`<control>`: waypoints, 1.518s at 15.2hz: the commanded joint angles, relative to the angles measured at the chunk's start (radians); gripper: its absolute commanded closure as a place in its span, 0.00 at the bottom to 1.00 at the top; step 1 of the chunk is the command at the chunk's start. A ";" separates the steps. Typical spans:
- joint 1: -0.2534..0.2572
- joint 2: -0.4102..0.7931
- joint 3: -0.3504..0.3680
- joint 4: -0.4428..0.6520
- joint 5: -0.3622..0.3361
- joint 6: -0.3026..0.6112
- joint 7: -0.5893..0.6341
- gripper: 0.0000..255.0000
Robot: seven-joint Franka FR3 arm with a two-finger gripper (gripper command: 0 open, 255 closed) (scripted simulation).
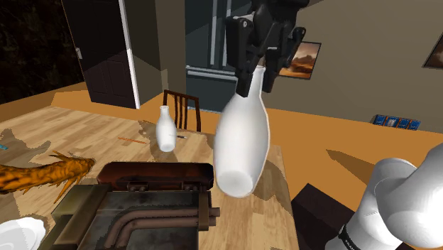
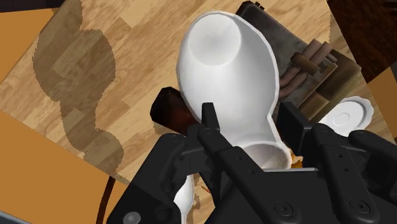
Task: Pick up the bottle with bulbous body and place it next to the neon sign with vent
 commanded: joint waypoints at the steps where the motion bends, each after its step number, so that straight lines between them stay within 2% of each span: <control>1: 0.007 0.029 0.045 0.043 -0.003 -0.014 0.057 1.00; 5: 0.026 0.101 0.153 0.122 -0.023 -0.025 0.185 1.00; 8: 0.043 0.179 0.248 0.199 -0.063 -0.038 0.294 1.00; 11: 0.076 0.291 0.359 0.296 -0.141 -0.059 0.420 1.00; 13: 0.136 0.411 0.449 0.392 -0.243 -0.091 0.535 1.00; 23: 0.093 0.255 0.372 0.122 -0.112 0.089 0.459 1.00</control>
